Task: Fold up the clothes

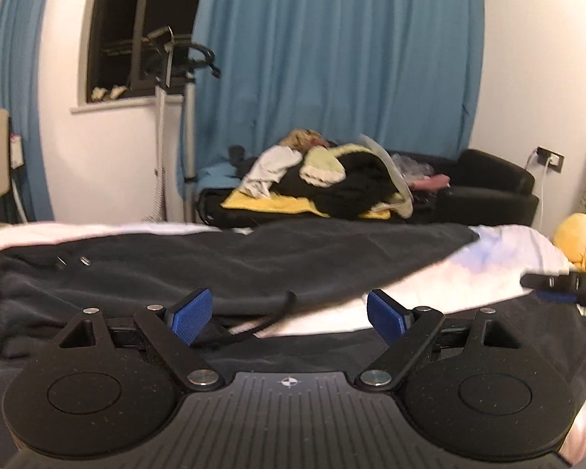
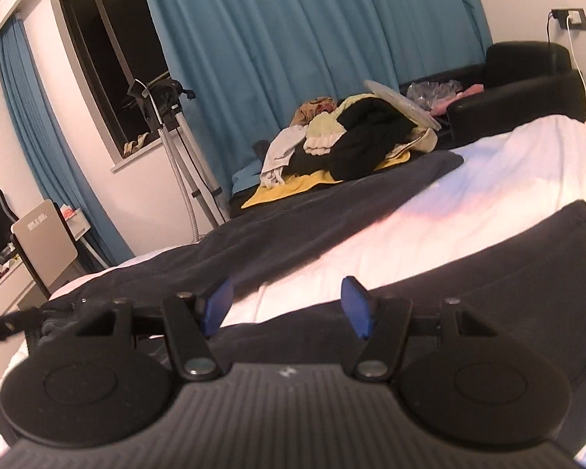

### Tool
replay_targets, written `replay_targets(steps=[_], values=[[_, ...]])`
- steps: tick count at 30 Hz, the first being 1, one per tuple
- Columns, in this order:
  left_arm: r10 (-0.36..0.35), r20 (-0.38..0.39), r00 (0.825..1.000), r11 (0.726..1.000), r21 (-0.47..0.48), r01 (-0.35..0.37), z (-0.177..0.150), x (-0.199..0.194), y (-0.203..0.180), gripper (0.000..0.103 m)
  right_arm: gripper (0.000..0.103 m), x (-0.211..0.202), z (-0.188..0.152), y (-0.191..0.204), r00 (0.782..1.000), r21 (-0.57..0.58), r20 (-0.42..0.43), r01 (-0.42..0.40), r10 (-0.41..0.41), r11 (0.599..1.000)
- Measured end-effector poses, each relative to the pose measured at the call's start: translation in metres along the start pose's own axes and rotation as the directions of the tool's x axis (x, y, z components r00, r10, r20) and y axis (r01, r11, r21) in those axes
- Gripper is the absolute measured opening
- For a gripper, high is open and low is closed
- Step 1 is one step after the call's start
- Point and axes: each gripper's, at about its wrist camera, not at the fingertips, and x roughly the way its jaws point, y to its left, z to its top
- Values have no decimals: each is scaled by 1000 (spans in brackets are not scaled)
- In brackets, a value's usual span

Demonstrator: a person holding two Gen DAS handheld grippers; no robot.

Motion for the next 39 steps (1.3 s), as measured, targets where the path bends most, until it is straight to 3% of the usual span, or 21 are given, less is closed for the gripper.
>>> replay_targets(steps=[3, 6, 11, 15, 19, 22, 24, 26, 28, 33, 39], values=[[-27, -39, 999, 999, -20, 27, -19, 20, 3, 88, 70, 18, 7, -6, 1000, -10, -7, -3, 3, 1000], [-11, -53, 999, 1000, -12, 10, -29, 33, 16, 88, 72, 53, 24, -24, 999, 16, -47, 12, -11, 1000], [8, -45, 999, 999, -42, -10, -39, 57, 44, 88, 72, 129, 59, -75, 994, 112, -64, 98, -91, 989], [64, -47, 997, 998, -2, -64, -45, 91, 68, 88, 72, 194, 83, -128, 985, 270, -76, 172, -157, 947], [70, -103, 992, 990, -117, -82, -50, 124, 94, 87, 72, 249, 99, -169, 973, 374, -78, 231, -218, 898], [59, -111, 992, 988, -138, -74, -54, 136, 100, 87, 69, 280, 106, -193, 960, 402, -66, 275, -271, 873], [57, -108, 993, 988, -140, -72, -54, 140, 101, 87, 65, 291, 110, -205, 959, 442, -18, 261, -283, 858], [52, -100, 994, 986, -151, -67, -53, 141, 103, 88, 51, 299, 119, -211, 954, 428, 8, 268, -301, 863], [44, -90, 995, 984, -169, -58, -53, 140, 105, 88, 5, 302, 126, -212, 945, 384, 15, 297, -328, 874], [24, -63, 998, 976, -214, -37, -52, 136, 109, 88, 5, 274, 150, -186, 941, 266, 87, 294, -327, 918], [14, -36, 999, 973, -230, -22, -45, 113, 108, 88, 4, 190, 191, -145, 933, 228, 231, 225, -277, 947]])
